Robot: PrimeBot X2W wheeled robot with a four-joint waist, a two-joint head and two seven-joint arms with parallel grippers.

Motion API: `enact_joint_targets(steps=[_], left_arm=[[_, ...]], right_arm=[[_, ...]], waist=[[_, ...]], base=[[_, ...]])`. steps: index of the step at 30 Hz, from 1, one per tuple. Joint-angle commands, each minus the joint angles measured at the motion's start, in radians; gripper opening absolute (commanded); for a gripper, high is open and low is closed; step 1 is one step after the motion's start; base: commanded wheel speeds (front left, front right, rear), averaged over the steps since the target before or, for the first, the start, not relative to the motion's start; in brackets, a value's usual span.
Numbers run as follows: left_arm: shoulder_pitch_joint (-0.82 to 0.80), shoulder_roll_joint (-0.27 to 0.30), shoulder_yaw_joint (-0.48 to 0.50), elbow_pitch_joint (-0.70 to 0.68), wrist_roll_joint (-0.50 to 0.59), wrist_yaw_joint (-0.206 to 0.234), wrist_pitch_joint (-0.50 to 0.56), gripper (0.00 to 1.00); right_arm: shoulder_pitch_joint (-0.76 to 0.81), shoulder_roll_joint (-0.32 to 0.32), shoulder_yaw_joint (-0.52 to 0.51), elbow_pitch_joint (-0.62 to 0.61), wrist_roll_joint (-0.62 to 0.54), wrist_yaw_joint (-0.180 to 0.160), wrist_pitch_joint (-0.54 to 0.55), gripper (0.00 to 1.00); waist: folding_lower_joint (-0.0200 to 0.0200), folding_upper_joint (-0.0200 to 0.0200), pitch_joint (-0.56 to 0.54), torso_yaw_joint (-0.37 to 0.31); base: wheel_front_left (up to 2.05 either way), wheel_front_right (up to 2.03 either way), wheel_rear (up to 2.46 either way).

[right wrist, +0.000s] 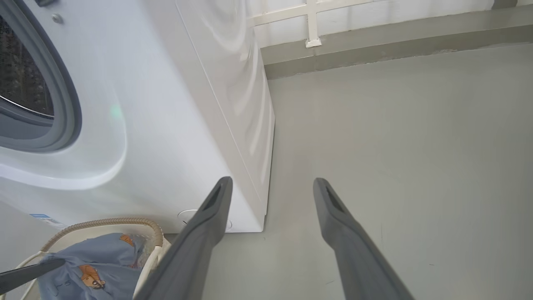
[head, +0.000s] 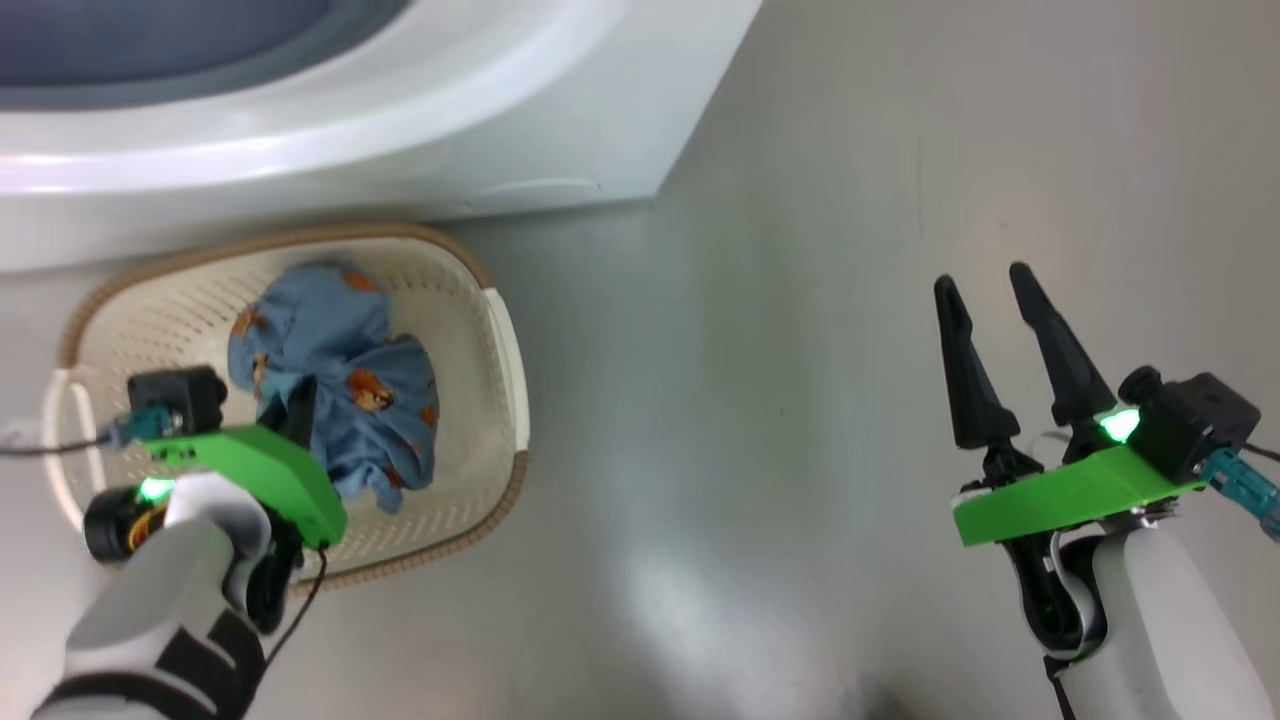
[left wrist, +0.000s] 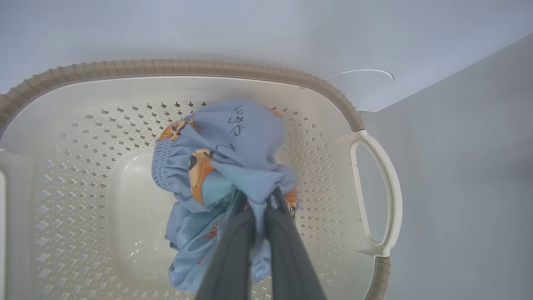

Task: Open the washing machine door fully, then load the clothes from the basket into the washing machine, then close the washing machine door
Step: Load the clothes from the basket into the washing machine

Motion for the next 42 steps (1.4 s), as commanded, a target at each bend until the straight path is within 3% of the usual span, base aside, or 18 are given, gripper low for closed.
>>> enact_joint_targets(steps=[1,11,18,31,42], left_arm=[[0.038,0.039,0.055,-0.024,0.03,-0.002,-0.013,0.0],[0.196,0.02,0.359,-0.185,0.289,-0.002,-0.013,0.0],[0.288,-0.015,0.521,-0.326,0.44,-0.002,-0.013,0.0],[0.487,-0.093,0.718,-0.606,0.637,-0.002,-0.013,0.0],[0.679,-0.166,0.805,-0.822,0.736,-0.002,-0.013,0.0]], right_arm=[[0.039,-0.009,0.017,-0.014,-0.003,0.002,-0.005,1.0],[0.097,-0.026,0.006,0.01,-0.004,0.002,-0.005,1.0],[0.134,-0.039,-0.012,0.016,-0.006,0.002,-0.005,1.0],[0.213,-0.059,-0.02,0.02,-0.009,0.002,-0.005,1.0],[0.269,-0.07,-0.025,0.016,-0.009,0.002,-0.005,1.0]], waist=[[0.0,-0.0001,-0.084,0.034],[0.0,-0.0001,-0.219,0.072],[0.0,-0.0001,-0.281,0.098],[0.0,-0.0001,-0.377,0.124],[0.0,-0.0001,-0.421,0.143]], base=[[0.0,0.0,0.0],[0.0,0.0,0.0],[0.0,0.0,0.0],[0.0,0.0,0.0],[0.0,0.0,0.0]])
